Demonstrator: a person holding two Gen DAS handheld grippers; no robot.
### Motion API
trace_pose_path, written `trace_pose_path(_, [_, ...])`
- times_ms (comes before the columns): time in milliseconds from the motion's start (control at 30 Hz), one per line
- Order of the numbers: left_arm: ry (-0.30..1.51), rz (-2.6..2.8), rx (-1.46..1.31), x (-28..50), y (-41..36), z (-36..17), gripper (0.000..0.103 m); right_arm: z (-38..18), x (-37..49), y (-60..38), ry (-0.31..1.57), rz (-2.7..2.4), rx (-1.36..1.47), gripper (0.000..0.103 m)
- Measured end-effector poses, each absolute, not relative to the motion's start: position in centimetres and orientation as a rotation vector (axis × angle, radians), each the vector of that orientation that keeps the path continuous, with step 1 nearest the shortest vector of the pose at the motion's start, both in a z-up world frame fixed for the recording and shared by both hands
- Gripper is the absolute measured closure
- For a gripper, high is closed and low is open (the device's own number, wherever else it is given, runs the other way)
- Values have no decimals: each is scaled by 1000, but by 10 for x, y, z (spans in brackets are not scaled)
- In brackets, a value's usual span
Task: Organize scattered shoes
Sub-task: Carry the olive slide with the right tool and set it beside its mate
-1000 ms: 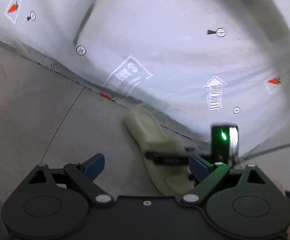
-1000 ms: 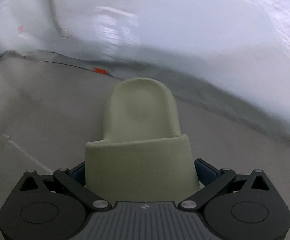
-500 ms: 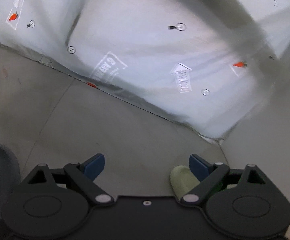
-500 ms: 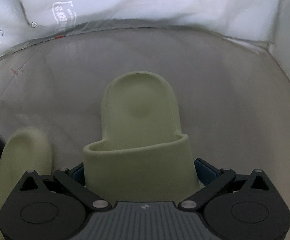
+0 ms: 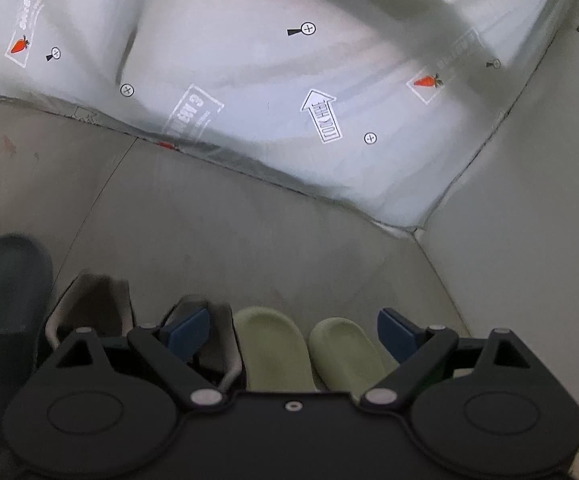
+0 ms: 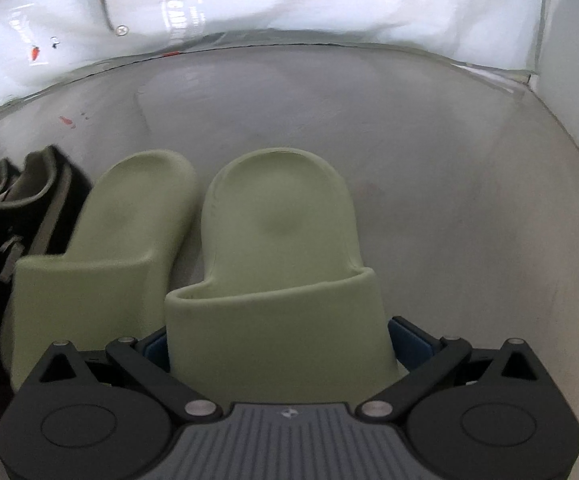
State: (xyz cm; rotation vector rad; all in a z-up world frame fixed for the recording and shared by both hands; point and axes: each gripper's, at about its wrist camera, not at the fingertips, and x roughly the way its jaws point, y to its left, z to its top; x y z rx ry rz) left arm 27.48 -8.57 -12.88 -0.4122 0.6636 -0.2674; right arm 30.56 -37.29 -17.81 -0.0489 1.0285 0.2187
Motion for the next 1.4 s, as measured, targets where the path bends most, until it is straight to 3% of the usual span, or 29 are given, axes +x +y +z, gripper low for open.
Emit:
trace_pose_path(933, [640,-207,-419,216,-110,-125,11,-180,307,-387,979,211,76,0])
trace_pose_path(1100, [651,-210,-411,203,-123,-129,11,-168,268,-393,777,213,17,0])
trace_pose_path(1400, [646,-211,-393,189,-135,-133,11,-141,235,-397,660,178,-52,0])
